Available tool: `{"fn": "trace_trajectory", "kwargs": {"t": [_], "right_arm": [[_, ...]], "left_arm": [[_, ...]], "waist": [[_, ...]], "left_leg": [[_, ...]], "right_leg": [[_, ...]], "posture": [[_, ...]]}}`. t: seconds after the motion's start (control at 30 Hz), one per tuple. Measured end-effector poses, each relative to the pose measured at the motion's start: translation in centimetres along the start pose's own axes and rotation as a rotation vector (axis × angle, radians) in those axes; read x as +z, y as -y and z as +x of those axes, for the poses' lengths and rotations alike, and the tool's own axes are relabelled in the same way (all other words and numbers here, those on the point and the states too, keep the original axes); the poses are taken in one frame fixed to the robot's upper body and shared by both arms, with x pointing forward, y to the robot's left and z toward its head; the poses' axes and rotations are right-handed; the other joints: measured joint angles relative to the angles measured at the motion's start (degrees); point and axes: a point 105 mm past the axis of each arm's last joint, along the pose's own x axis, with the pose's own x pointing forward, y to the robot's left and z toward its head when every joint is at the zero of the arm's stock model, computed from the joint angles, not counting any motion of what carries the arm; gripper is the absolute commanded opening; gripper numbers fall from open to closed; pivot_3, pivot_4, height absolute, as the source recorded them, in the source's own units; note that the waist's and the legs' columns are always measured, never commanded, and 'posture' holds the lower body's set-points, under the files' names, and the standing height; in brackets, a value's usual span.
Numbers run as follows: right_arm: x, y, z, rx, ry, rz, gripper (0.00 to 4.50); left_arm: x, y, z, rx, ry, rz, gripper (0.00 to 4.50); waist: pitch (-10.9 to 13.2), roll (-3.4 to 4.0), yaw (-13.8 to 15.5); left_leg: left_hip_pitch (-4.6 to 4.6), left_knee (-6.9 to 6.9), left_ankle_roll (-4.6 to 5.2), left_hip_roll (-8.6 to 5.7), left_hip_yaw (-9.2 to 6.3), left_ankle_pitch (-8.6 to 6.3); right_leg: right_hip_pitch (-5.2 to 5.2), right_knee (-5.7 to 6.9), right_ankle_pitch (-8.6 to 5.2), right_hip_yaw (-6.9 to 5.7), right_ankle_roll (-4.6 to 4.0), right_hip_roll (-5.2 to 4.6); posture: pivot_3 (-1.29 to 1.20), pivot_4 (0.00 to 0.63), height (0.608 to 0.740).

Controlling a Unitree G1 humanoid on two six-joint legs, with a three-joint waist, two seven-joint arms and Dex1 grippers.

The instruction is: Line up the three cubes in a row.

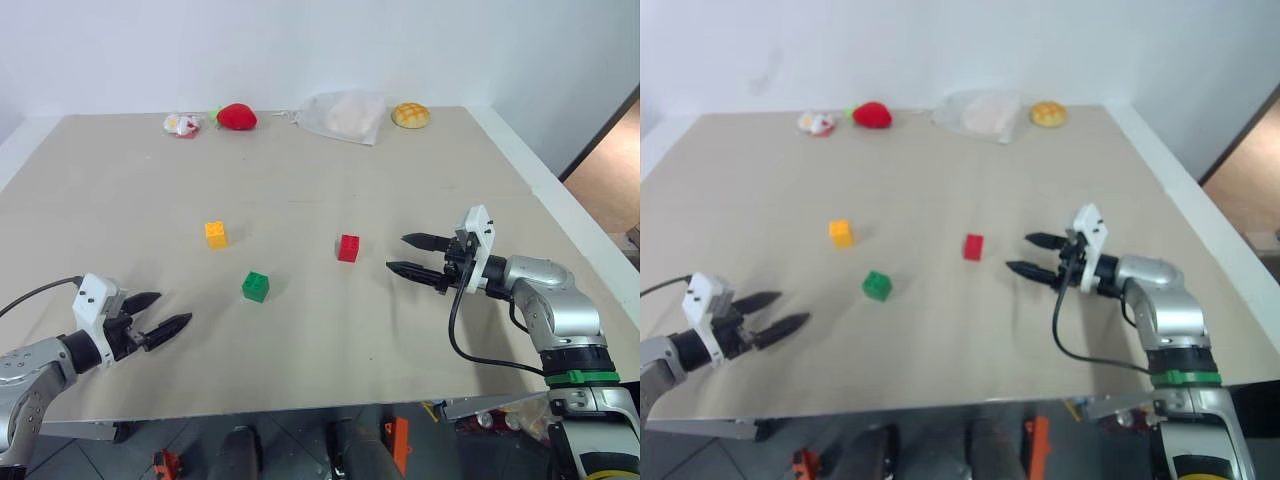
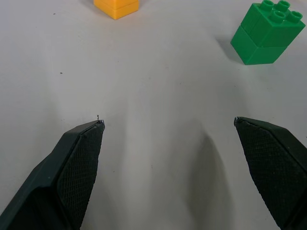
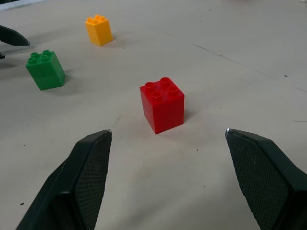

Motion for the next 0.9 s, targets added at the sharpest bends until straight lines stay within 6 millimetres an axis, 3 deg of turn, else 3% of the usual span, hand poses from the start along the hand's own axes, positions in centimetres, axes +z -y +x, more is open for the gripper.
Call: {"fn": "trace_trajectory", "kwargs": {"t": [0.07,0.2,0.37,0.67,0.9], "right_arm": [[0.0,0.0,0.0,0.0,0.0,0.0,3.93],[-0.3,-0.4,0.5,0.018,0.002,0.008,3.93],[-0.9,-1.0,1.4,0.042,-0.024,-0.007,3.93],[-2.2,0.6,4.4,0.061,-0.126,-0.141,3.93],[-0.3,1.4,7.3,0.11,-0.105,-0.208,3.93]], "left_arm": [[0.0,0.2,0.1,-0.009,-0.004,0.007,4.48],[0.8,3.0,1.3,-0.164,-0.03,0.092,4.48],[2.5,4.0,1.9,-0.206,0.014,0.133,4.48],[5.7,7.3,3.7,-0.383,0.075,0.178,4.48],[6.7,9.3,4.6,-0.5,0.074,0.222,4.48]], "waist": [[0.0,0.0,0.0],[-0.01,-0.01,0.01],[-0.01,-0.01,-0.03],[0.0,-0.01,-0.13],[0.0,-0.01,-0.25]], "left_leg": [[0.0,0.01,0.0,0.0,0.0,0.0],[0.0,0.03,0.0,-0.01,0.03,0.0],[0.01,0.04,0.0,0.0,0.05,0.0],[0.04,0.19,-0.01,-0.01,0.06,0.01],[0.03,0.17,-0.01,0.0,0.05,0.02]], "right_leg": [[0.0,0.0,0.01,0.0,0.01,0.0],[0.01,0.0,0.03,0.07,0.05,0.0],[0.01,0.01,0.05,0.11,0.05,0.03],[0.05,0.01,0.21,0.19,0.13,0.1],[0.05,0.0,0.29,0.29,0.17,0.17]], "posture": [[0.0,0.15,0.74],[0.0,0.15,0.74],[0.0,0.15,0.74],[0.0,0.15,0.74],[0.0,0.15,0.74]]}}
